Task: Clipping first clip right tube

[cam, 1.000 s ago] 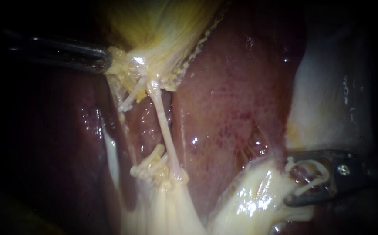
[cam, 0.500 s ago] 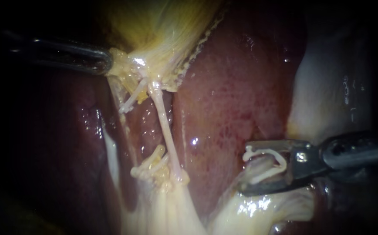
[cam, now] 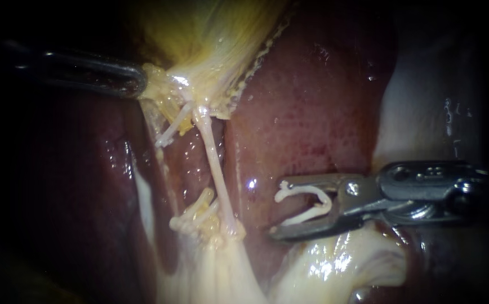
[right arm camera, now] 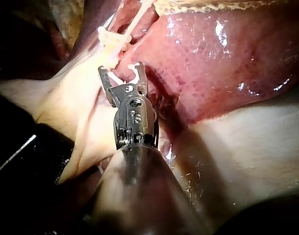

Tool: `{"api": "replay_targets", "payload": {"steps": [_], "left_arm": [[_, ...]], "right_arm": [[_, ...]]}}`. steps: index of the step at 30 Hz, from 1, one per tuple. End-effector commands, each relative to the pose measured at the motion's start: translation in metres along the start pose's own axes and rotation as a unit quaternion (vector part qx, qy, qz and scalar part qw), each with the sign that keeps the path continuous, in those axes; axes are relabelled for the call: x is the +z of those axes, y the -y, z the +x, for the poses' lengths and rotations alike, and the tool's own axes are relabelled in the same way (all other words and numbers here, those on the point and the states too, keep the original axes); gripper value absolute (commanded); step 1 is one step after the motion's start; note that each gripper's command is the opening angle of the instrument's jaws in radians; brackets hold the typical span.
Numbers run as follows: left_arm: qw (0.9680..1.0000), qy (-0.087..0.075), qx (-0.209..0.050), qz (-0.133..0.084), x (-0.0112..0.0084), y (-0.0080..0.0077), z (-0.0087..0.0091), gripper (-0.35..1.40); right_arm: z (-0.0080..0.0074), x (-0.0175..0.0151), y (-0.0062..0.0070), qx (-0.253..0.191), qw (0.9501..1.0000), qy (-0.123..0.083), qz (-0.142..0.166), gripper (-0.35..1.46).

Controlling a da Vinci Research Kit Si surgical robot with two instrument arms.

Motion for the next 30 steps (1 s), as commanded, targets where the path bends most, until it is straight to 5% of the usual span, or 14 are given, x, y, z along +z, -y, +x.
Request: {"api": "replay_targets", "payload": {"steps": [1,22,30], "left_arm": [[1.0,0.0,0.0,0.0,0.0,0.0,0.0,-0.35],[1.0,0.0,0.0,0.0,0.0,0.0,0.0,-0.35],[1.0,0.0,0.0,0.0,0.0001,0.0,0.0,-0.35]], "right_arm": [[0.0,0.0003,-0.0001,0.007,1.0,-0.002,0.005,0.5],[-0.0021,0.006,-0.0039,0.052,0.9963,-0.006,0.069,0.5],[-0.0016,0.0083,-0.0047,0.063,0.9938,-0.038,0.084,0.5]]}}
